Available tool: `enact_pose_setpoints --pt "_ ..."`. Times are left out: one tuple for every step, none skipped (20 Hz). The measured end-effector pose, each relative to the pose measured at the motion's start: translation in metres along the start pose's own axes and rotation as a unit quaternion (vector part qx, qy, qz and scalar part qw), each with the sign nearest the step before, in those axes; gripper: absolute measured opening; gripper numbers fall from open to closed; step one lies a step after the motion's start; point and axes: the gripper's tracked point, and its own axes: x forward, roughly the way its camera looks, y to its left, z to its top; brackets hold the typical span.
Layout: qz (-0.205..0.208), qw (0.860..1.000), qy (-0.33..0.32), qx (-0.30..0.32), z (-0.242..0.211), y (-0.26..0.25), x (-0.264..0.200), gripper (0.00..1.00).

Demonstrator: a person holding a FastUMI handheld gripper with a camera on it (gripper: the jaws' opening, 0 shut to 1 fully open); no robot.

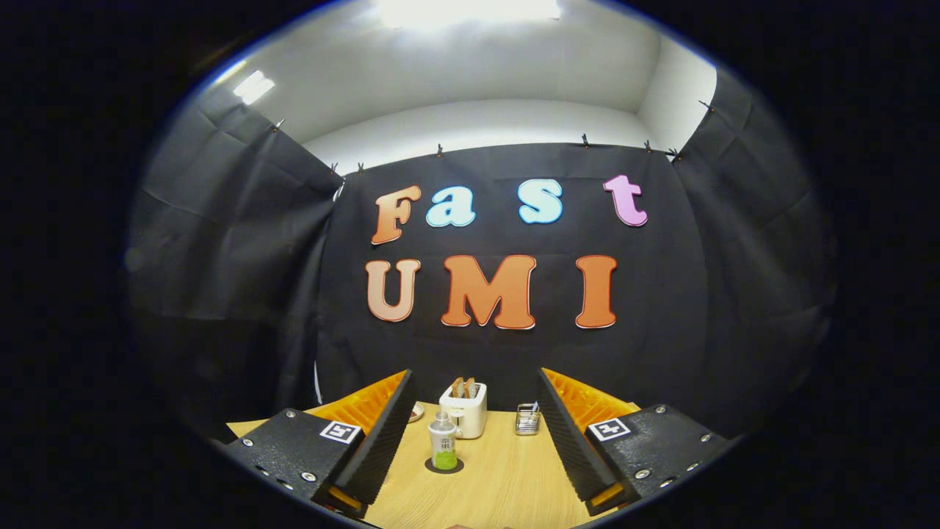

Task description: Take the bottle from table, then pour the juice into the cup, finally place the bottle on the coaster

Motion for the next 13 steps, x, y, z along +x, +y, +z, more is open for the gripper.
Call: enact_pose_setpoints --pt "0.001 1.000 -0.001 0.003 0.0026 -0.0019 -0.0008 0.97" --pt "0.000 1.000 -0.002 0.002 0.0037 -0.0022 -0.0037 0.97" --pt "0.000 1.000 -0.005 0.000 0.0051 -0.0034 -0.0045 0.97" --pt "-0.003 1.000 -0.008 -0.004 0.0069 -0.0039 -0.0066 0.97" --pt "-0.004 1.000 -0.011 -0.008 0.0086 -0.0060 -0.0075 0.97" --pt "-0.006 1.000 -0.016 -0.012 0.0108 -0.0063 -0.0084 0.97" --pt "-0.009 1.000 -0.018 -0.014 0.0102 -0.0087 -0.0085 0.97" --pt "-0.011 1.000 -0.020 -0.014 0.0102 -0.0102 -0.0099 0.97" --pt "-0.011 1.000 -0.022 -0.012 0.0101 -0.0107 -0.0092 0.97" --pt "-0.007 1.000 -0.025 -0.009 0.0098 -0.0088 -0.0105 0.97" --pt "-0.003 1.000 -0.024 -0.005 0.0074 -0.0073 -0.0087 0.97" --pt "0.000 1.000 -0.022 -0.002 0.0042 -0.0059 -0.0075 0.97" --pt "0.003 1.000 -0.022 0.001 0.0037 -0.0066 -0.0058 0.97"
